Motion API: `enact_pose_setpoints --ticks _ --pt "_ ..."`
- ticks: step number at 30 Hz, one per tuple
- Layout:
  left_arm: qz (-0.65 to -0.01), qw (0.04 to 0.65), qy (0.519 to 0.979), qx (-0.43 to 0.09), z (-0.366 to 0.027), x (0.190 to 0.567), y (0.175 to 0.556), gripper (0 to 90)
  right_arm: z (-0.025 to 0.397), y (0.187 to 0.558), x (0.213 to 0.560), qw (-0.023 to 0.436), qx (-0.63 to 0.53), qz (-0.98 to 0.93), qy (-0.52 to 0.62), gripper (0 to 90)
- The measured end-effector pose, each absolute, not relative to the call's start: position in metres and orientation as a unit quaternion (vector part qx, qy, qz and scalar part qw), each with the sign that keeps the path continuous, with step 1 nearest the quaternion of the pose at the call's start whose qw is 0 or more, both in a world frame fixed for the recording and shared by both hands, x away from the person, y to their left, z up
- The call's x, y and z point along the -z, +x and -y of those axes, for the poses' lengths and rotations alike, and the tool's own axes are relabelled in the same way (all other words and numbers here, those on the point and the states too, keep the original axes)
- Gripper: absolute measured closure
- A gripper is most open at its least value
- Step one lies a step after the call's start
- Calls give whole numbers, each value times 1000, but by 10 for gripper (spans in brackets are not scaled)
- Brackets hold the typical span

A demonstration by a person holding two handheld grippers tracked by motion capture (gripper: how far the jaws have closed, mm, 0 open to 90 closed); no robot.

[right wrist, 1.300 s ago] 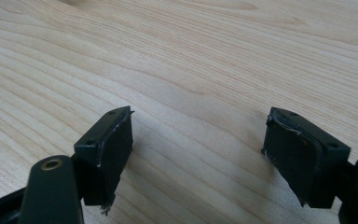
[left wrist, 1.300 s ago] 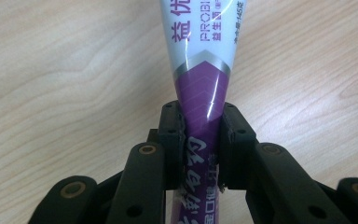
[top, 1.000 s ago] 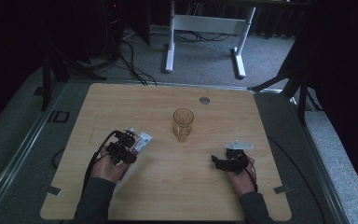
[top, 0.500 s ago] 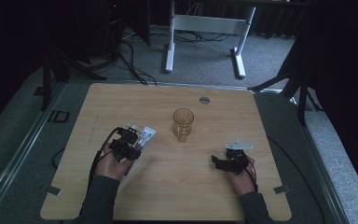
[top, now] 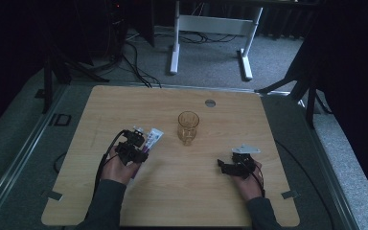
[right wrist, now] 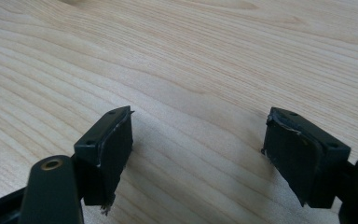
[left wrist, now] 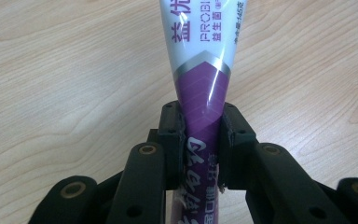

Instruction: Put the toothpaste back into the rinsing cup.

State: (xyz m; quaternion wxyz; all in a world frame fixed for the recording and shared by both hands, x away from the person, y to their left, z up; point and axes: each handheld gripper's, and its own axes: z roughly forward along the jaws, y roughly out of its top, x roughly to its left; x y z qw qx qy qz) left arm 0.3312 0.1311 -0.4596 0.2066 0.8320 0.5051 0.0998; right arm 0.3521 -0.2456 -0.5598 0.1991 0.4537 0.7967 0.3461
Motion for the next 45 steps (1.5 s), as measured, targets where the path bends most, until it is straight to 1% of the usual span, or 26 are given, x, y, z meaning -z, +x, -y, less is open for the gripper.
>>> enact_pose_setpoints --ticks 11,22,45 --pt "-504 228 825 -117 -127 461 335 741 245 352 560 199 -346 -796 454 235" --pt "-496 258 816 -146 -122 462 339 740 246 352 560 199 -346 -797 453 235" --pt "-485 300 803 -171 -112 460 348 740 246 353 560 199 -346 -798 451 235"
